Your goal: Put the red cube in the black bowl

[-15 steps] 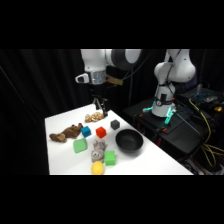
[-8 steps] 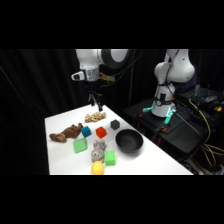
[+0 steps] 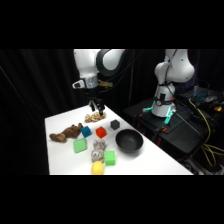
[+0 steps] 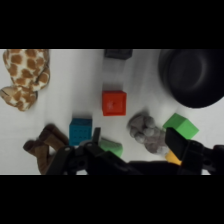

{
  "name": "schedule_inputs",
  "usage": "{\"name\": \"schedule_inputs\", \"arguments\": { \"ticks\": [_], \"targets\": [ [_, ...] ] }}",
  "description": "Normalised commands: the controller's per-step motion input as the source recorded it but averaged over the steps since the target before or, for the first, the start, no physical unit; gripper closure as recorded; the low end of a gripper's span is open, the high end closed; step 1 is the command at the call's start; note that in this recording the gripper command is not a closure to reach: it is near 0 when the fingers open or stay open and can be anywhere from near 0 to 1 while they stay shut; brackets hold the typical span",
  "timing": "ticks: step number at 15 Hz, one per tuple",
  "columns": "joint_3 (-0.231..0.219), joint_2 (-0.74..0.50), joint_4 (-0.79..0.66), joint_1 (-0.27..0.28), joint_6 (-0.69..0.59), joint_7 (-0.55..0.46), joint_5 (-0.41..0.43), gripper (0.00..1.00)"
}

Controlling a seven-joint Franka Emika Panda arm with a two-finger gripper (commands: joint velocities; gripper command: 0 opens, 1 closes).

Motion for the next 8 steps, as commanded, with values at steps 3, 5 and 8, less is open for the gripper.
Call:
{"name": "schedule_inputs", "arguments": {
  "ticks": [3, 5, 8],
  "targets": [
    [0.052, 0.03, -0.13, -0.085, 0.38, -0.22, 0.144, 0.00],
    [0.066, 0.09, -0.16, -0.062, 0.53, -0.09, 0.124, 0.00],
    [0.097, 0.11, -0.15, -0.066, 0.50, -0.01, 0.131, 0.00]
  ]
}}
